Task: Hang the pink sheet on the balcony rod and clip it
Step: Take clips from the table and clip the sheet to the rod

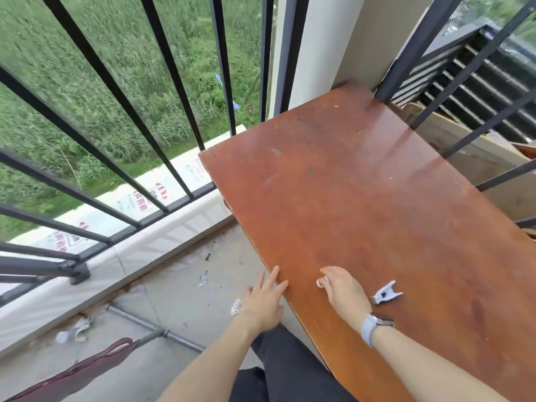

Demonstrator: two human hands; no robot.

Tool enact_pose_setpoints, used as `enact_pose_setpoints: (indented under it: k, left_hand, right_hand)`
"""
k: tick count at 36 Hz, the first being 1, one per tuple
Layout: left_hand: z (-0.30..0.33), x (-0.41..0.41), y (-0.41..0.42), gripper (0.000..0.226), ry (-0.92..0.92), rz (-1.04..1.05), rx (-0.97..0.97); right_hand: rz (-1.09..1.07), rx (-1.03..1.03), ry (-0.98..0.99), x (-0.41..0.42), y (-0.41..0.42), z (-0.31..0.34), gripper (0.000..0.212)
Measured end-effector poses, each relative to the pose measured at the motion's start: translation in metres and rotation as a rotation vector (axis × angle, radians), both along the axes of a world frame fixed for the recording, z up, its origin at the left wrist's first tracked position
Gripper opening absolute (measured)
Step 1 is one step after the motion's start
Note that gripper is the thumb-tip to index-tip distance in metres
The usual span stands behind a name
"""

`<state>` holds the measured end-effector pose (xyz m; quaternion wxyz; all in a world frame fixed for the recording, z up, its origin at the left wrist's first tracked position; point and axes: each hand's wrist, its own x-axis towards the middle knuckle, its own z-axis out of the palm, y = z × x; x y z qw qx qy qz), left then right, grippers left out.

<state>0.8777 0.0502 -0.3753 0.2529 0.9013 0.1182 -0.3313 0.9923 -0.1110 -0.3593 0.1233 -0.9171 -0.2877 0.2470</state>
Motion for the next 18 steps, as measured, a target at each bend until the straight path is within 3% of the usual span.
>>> enact_pose_setpoints:
  k: [2,7,11,15,18]
  left_hand:
    - [0.005,-0.003,0.01,0.055,-0.048,0.154,-0.095]
    - [0.03,-0.029,0.045,0.047,-0.134,0.8,-0.441]
    - [0.058,-0.077,0.075,0.04,-0.275,1.167,-0.576]
    - [0.092,-0.139,0.091,0.019,-0.509,1.551,-0.637]
    - [0.109,-0.199,0.093,0.016,-0.723,1.835,-0.595]
  right_hand:
    - [-0.086,0.133,0.102,0.004,0.017,0.013,0.029]
    - [-0.303,0.46,0.482,-0.011,0.091,0.035,0.021]
    - [-0.179,0.569,0.772,-0.048,0.158,0.054,0.02]
    - [0.041,0.517,1.045,-0.107,0.214,0.075,0.02]
    - [0.186,0.452,1.207,-0.164,0.244,0.084,0.021]
